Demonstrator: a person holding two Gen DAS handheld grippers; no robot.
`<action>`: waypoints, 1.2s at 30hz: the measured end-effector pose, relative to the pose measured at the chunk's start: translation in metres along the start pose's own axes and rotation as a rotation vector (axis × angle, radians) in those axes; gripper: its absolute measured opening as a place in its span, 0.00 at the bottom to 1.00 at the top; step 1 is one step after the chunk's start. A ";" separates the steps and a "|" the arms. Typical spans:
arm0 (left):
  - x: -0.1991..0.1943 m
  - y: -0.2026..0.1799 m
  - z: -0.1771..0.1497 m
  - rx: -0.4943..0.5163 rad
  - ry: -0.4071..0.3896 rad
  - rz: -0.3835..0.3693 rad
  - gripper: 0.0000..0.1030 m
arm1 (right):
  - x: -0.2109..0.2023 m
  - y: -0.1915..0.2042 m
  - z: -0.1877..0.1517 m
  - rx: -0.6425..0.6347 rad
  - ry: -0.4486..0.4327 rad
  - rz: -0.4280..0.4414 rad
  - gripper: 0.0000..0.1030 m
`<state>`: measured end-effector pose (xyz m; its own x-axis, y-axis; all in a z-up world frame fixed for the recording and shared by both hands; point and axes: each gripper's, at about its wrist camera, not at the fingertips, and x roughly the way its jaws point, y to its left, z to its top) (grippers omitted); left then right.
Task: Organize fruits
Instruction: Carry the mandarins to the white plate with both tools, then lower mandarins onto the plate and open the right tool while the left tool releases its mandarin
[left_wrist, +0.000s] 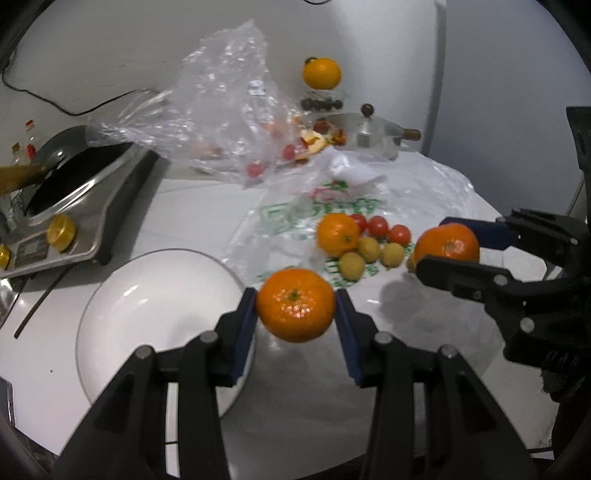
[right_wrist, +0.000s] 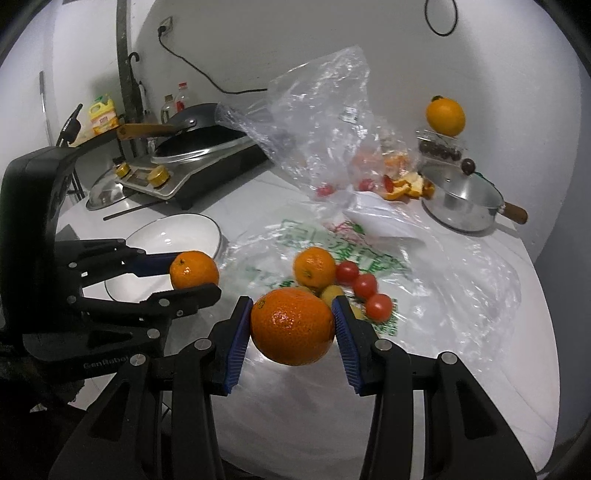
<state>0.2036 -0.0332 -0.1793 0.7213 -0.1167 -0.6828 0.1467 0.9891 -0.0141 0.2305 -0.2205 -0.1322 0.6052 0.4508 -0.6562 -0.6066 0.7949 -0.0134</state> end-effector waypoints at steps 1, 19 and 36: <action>-0.002 0.004 -0.001 -0.005 -0.002 0.002 0.42 | 0.001 0.004 0.002 -0.005 0.001 0.001 0.45; -0.017 0.090 -0.041 -0.123 -0.009 0.027 0.42 | 0.025 0.076 0.029 -0.101 0.032 -0.008 0.45; -0.016 0.145 -0.060 -0.144 0.010 0.146 0.42 | 0.060 0.122 0.037 -0.146 0.073 0.060 0.45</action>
<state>0.1728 0.1174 -0.2146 0.7208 0.0293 -0.6926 -0.0577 0.9982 -0.0178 0.2118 -0.0820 -0.1451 0.5294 0.4609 -0.7122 -0.7123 0.6976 -0.0780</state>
